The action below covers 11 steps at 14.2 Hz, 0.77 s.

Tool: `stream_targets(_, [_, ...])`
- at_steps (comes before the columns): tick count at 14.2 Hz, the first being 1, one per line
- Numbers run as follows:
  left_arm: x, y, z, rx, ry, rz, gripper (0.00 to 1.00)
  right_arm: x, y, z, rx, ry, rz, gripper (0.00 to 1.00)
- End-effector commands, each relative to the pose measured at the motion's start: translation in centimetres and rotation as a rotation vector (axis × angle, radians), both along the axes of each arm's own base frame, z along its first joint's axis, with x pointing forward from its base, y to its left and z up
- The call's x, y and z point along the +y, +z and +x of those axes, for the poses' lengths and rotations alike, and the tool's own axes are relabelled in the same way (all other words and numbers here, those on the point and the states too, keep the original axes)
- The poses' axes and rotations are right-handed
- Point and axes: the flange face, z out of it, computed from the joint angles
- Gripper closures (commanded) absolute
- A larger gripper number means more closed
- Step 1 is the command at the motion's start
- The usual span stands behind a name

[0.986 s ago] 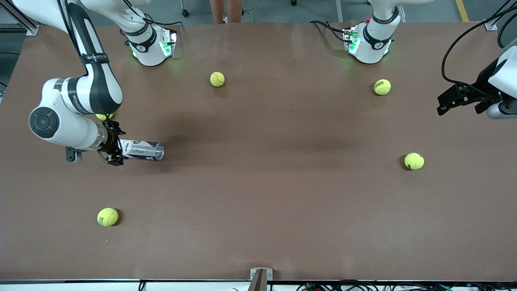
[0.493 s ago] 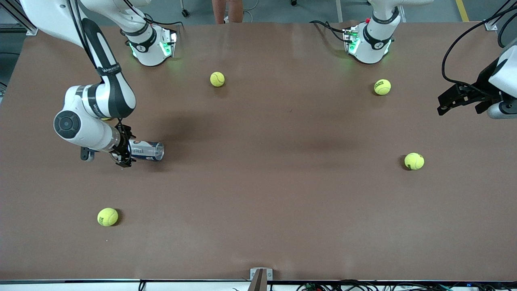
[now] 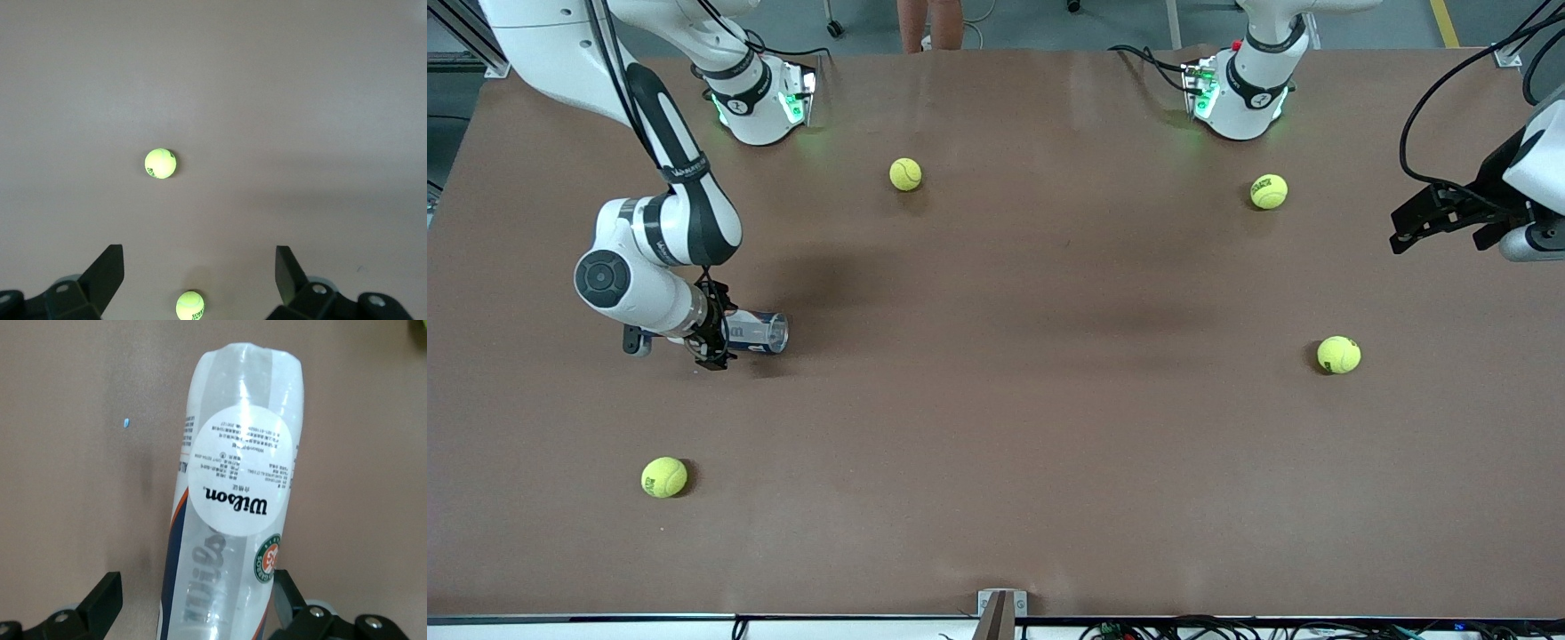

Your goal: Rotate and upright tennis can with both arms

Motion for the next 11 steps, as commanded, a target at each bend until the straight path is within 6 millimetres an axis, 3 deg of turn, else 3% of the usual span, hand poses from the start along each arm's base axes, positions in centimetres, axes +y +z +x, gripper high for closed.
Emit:
stream_targets(1, [0.0,0.5,-0.2,-0.005,0.006,0.01,0.0,-0.8,-0.2,-0.4,-0.004,-0.017,-0.001,0.0])
stream_targets(7, [0.0,0.4,-0.2,-0.003,0.006,0.012,0.0,-4.1,-1.1,-0.6,0.017,-0.046,-0.016,0.0])
stream_targets(11, [0.0,0.4,-0.3,-0.002,0.006,0.012,0.0,-5.0,-2.0,-0.8,0.031,-0.05,-0.026,0.0])
